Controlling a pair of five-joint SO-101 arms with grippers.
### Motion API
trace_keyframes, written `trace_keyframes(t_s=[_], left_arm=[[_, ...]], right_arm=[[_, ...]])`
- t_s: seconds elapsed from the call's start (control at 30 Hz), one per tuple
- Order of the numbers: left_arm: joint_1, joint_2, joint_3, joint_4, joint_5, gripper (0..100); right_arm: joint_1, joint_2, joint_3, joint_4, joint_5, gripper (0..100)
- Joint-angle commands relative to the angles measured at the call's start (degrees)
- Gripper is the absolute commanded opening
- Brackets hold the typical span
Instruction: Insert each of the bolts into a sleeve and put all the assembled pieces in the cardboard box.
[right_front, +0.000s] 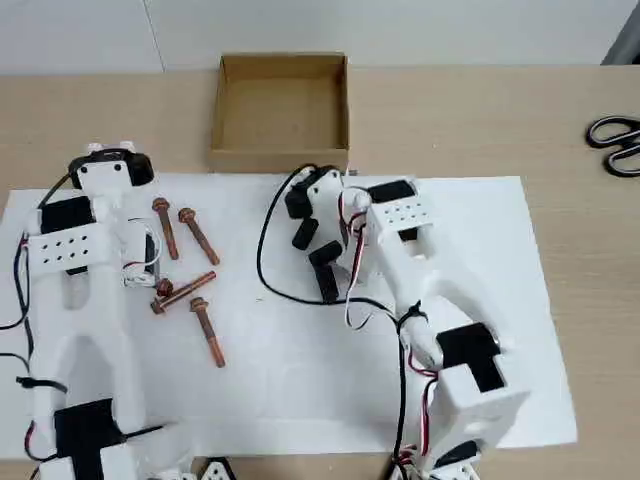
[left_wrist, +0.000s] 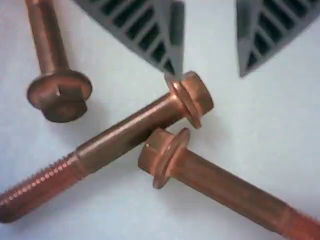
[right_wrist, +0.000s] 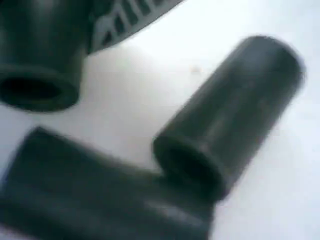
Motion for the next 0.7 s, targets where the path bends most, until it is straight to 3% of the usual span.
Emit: trace_keyframes(t_s=[0.0, 0.2, 0.4, 0.57, 0.67], left_arm=[[-0.26, -0.88, -0.66, -0.70, -0.18, 7], [0.00, -0.88, -5.93, 2.81, -0.18, 7], [0.18, -0.26, -13.41, 5.71, 2.20, 7], [4.66, -0.18, -14.81, 5.45, 2.64, 7], [8.26, -0.18, -14.64, 3.69, 7.30, 11]], right_arm=[[2.77, -0.57, -9.23, 8.13, -4.57, 0.4], [7.16, -0.66, -18.90, 19.30, -5.27, 0.4], [13.23, -0.66, -19.43, 23.69, -9.93, 0.4], [16.57, -0.66, -19.08, 24.48, -11.78, 0.4], [17.10, -0.66, -19.08, 24.31, -11.78, 0.4]])
